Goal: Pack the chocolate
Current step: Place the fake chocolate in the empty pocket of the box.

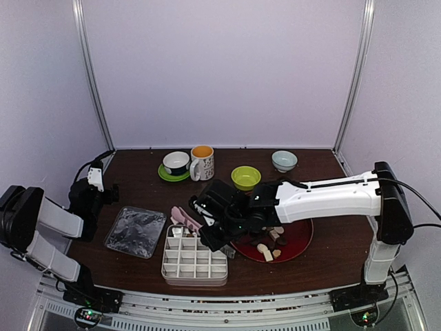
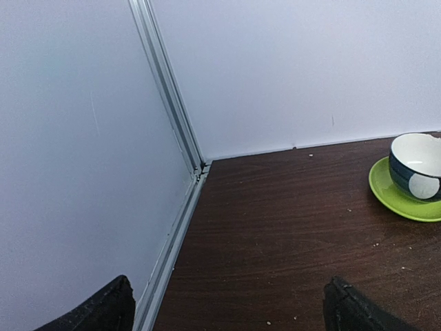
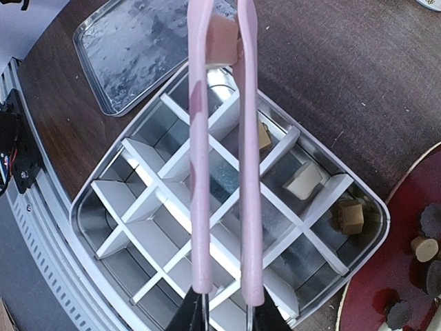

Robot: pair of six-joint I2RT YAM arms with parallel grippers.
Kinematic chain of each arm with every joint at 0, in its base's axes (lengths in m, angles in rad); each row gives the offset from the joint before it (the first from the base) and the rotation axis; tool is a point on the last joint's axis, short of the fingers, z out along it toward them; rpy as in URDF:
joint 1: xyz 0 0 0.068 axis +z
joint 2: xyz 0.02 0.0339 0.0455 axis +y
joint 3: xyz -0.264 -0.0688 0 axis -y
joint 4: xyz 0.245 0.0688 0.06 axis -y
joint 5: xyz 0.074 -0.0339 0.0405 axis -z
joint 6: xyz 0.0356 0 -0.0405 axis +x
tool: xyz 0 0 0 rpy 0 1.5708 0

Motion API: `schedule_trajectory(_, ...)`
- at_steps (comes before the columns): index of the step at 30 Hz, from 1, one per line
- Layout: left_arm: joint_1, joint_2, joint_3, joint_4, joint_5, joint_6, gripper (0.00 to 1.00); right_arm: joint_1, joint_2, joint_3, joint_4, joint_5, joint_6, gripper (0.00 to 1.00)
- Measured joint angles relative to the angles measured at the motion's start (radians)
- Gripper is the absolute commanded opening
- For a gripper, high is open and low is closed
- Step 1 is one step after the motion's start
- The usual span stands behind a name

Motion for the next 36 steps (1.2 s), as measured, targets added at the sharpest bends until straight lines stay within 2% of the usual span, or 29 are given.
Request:
schedule_trajectory(10,0.0,0.0,0.0,0.0,0.0,0.0,0.98,0.004,0.027,0.0,0.005,-0.013,-0.014,0.24)
schedule_trajectory(19,0.0,0.0,0.0,0.0,0.0,0.0,0.98,0.006,0.037,0.0,0.008,-0.013,-0.021,0.33)
schedule_trajectory(31,0.0,0.0,0.0,0.0,0.0,0.0,0.98,0.006,0.029,0.014,0.006,-0.012,-0.032,0.3)
schedule_trajectory(36,0.0,0.0,0.0,0.0,0.0,0.0,0.98,0.006,-0.067,-0.047,0.016,0.001,-0.041,0.29)
